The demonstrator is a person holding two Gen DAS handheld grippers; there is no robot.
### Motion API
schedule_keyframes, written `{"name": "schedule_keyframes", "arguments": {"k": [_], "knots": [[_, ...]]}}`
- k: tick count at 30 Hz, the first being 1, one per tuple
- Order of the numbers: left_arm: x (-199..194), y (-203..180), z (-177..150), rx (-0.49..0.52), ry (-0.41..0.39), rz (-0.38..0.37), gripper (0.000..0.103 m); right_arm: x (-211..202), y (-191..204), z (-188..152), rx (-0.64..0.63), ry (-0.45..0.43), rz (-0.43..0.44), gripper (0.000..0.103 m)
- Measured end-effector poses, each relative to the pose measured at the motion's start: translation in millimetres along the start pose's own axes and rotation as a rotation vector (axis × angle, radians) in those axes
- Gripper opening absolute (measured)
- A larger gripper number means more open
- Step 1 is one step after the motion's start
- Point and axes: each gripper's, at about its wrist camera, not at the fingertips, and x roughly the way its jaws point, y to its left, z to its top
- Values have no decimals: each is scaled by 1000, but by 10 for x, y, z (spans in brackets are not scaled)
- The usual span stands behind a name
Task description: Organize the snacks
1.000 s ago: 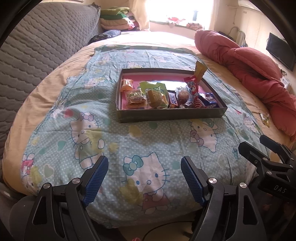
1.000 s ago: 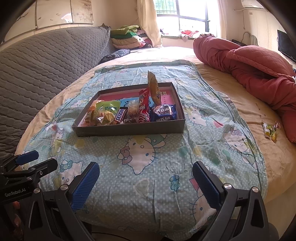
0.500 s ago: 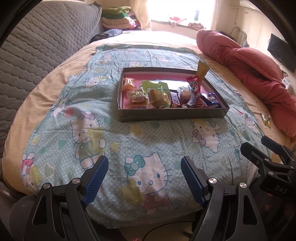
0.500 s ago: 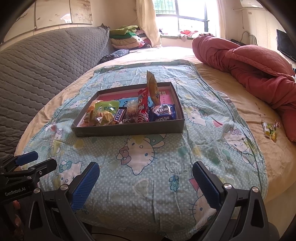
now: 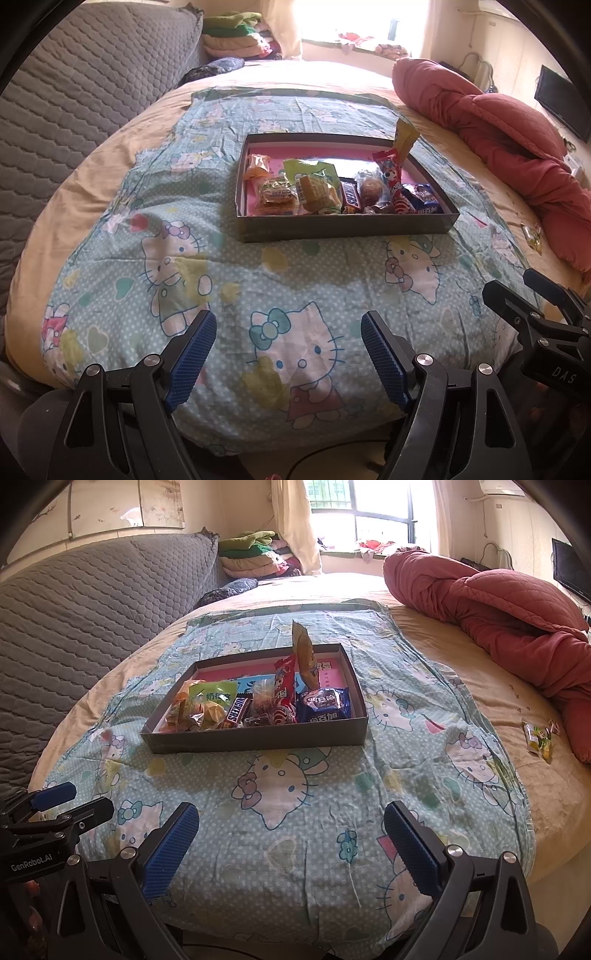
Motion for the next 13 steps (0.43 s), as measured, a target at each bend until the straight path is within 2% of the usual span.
{"name": "schedule_keyframes", "arguments": {"k": [7,10,13], "knots": [[29,5,53,5,-18,7,82,-5,-19,28,-3,-12,-4,101],[66,123,204,-10,-45,27,82,31,-75,80,5,-19,-9,101],[158,371,398,-67,-47,43,82,112,-256,208,50,-26,-12,101]]}}
